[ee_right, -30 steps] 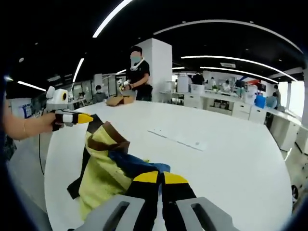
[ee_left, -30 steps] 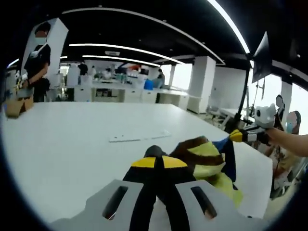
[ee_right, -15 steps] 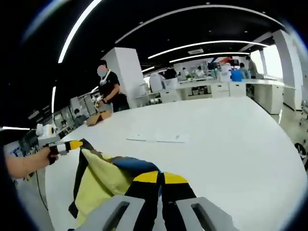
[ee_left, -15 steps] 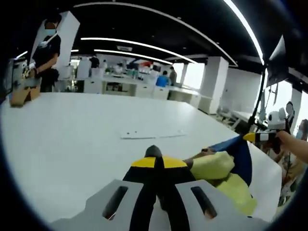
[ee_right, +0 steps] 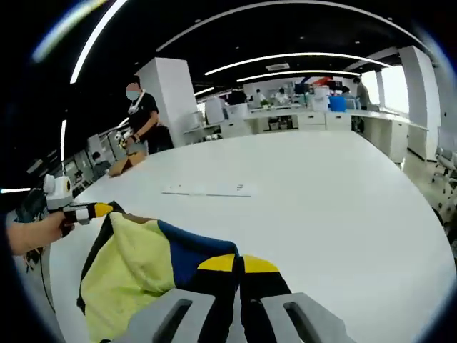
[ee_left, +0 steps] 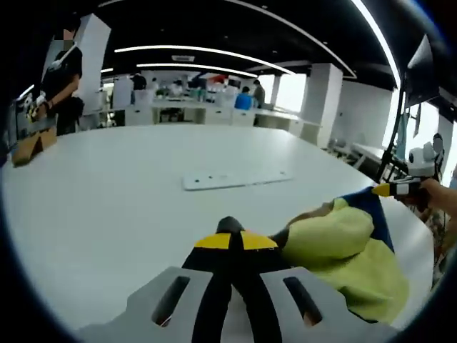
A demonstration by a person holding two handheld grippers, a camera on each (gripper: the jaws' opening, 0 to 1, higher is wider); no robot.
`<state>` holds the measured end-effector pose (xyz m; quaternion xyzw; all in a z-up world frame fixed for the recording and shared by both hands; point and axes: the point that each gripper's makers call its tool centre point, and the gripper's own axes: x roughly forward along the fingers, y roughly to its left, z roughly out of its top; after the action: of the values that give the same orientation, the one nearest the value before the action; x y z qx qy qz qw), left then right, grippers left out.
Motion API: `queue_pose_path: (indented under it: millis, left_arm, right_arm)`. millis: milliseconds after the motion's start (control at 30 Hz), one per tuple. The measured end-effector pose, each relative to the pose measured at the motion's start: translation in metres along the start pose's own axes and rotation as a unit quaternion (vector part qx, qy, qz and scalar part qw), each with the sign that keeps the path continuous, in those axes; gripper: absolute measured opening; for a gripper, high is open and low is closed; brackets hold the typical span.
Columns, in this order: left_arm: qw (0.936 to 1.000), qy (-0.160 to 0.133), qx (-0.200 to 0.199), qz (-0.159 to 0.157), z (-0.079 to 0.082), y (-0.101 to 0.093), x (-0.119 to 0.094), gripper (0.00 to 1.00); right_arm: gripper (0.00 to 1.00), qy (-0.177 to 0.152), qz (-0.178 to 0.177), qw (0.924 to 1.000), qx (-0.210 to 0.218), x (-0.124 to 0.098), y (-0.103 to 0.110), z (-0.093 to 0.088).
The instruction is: Fold the garment on the visible template until the final outline fits inside the template.
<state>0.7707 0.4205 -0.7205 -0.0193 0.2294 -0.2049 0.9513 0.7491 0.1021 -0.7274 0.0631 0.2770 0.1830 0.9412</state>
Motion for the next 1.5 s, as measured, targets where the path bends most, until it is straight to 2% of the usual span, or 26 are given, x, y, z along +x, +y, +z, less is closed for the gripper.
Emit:
queue_pose_path:
  millis: [100,367,533,667,867,1133,1267,1500]
  left_arm:
    - [0.9999,0.009,0.011,0.003,-0.007,0.001,0.004,0.00]
    - [0.9997,0.021,0.011,0.008,-0.015,0.006,0.008,0.00]
    - [0.9997,0.017,0.016,0.011,-0.013,0.007,0.002,0.07]
    - [0.9999,0.002,0.010,0.012,-0.005,0.007,-0.003,0.23]
    - [0.9999,-0.010,-0.010,0.003,0.002,0.003,-0.017,0.39]
    - [0.9996,-0.014,0.007,-0.025,-0.002,-0.017,-0.042,0.57]
    - [0.9989,-0.007,0.011,-0.046,-0.009,-0.032,-0.059,0.59]
    - [0.9976,-0.014,0.010,-0.067,-0.017,-0.053,-0.083,0.61]
  right_arm:
    - [0.00,0.011,-0.004,0.9999,0.007,0.009,-0.006,-0.006]
    - [0.00,0.029,-0.010,0.9993,0.019,0.015,-0.002,-0.022]
    - [0.01,0.027,-0.005,0.9995,0.017,0.013,0.004,-0.021]
    - [0.32,0.024,0.012,0.9996,0.010,0.008,0.016,-0.019]
    - [0.45,0.024,0.031,0.9991,0.017,-0.002,0.028,-0.017]
    - [0.56,0.041,0.039,0.9984,0.000,-0.027,0.048,-0.028]
    - [0.56,0.051,0.043,0.9976,-0.015,-0.040,0.057,-0.038]
    - [0.56,0.075,0.061,0.9951,-0.021,-0.060,0.075,-0.066]
